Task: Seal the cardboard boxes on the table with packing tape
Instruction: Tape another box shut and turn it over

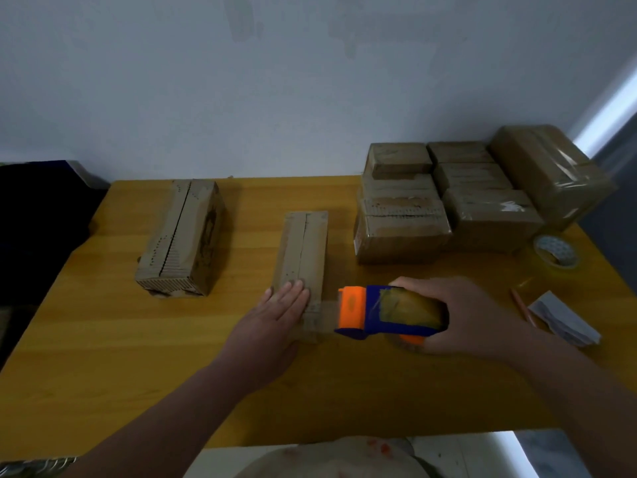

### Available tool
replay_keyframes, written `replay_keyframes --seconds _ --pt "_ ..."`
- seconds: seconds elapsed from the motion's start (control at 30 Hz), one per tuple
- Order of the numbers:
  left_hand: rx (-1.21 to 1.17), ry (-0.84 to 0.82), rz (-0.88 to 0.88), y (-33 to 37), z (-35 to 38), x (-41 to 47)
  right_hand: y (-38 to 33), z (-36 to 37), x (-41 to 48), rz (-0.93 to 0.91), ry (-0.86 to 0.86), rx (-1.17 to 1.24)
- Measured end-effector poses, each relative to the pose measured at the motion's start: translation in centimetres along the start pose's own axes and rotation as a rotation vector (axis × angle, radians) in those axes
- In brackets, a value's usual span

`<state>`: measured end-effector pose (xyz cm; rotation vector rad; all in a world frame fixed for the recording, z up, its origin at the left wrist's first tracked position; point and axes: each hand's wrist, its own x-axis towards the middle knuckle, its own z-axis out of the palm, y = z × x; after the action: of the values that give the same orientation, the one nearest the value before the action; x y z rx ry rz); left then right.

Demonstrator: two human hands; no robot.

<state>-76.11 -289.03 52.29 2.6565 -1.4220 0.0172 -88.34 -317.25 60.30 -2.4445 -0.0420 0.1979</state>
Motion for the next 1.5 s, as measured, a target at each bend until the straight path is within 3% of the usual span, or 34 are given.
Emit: replay_keyframes --seconds 0.4,0.8,1.23,1.33,1.43,1.5 --pt "0.026 0.062 0.0 0.4 0.1 0.1 -0.7 1.3 2.4 0.089 -0.147 -0.087" --pt "-0.053 0.072 -0.059 0.8 0.3 0.5 -2.1 0.5 4.7 0.33 -0.311 0.017" --pt "-0.124 0.045 -0.102 1.3 -0.2 0.6 -2.6 -0.4 5.4 0.405 -0.428 0.063" --pt "-0.116 0.049 -0.101 1.2 -0.1 0.7 -3.7 -0.3 5.7 0.41 -0.454 -0.074" --pt "-0.034 0.081 -0.06 0.7 0.3 0.5 -4.2 0.8 5.2 0.365 -0.524 -0.483" --pt "-0.006 0.104 -0.044 0.6 0.4 0.6 -3.4 1.5 4.8 0.39 -0.444 -0.46"
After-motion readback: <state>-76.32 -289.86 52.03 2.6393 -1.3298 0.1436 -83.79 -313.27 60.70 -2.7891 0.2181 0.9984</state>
